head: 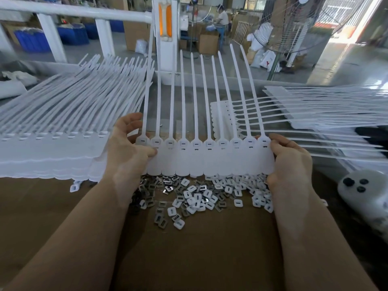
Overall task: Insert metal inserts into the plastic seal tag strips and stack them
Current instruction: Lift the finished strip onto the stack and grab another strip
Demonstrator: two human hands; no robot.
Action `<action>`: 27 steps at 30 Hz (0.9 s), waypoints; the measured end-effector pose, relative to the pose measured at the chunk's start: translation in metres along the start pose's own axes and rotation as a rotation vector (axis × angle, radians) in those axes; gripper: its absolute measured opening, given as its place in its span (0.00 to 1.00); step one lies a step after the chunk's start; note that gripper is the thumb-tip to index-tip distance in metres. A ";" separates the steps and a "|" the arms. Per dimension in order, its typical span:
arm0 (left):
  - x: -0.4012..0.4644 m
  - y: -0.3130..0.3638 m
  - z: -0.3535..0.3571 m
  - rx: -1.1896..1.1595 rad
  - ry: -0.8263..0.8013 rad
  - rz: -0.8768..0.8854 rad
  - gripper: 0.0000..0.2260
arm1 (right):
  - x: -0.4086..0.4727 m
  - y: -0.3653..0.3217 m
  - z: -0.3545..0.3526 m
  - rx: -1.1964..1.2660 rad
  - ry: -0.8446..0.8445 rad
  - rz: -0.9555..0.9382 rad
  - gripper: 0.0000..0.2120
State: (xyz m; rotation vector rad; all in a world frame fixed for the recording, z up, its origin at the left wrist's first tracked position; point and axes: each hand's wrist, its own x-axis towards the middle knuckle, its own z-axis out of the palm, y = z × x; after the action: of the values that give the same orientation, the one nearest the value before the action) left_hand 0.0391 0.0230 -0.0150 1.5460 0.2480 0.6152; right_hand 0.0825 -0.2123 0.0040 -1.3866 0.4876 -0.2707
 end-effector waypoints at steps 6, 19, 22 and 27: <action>0.001 -0.003 -0.002 -0.054 -0.002 -0.003 0.32 | 0.000 0.000 -0.001 -0.003 -0.024 -0.034 0.10; 0.002 -0.001 -0.001 -0.093 0.036 -0.040 0.33 | -0.001 0.004 0.000 0.042 -0.054 -0.088 0.15; 0.002 -0.001 -0.002 -0.099 0.033 -0.048 0.33 | -0.001 0.003 -0.001 0.038 -0.052 -0.079 0.14; 0.002 0.000 -0.002 -0.104 0.027 -0.054 0.33 | -0.001 0.003 0.000 0.018 -0.039 -0.072 0.14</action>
State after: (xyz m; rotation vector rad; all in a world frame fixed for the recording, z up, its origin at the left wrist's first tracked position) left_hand 0.0393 0.0258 -0.0149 1.4278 0.2730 0.5979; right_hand 0.0812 -0.2109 0.0017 -1.3914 0.4033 -0.3055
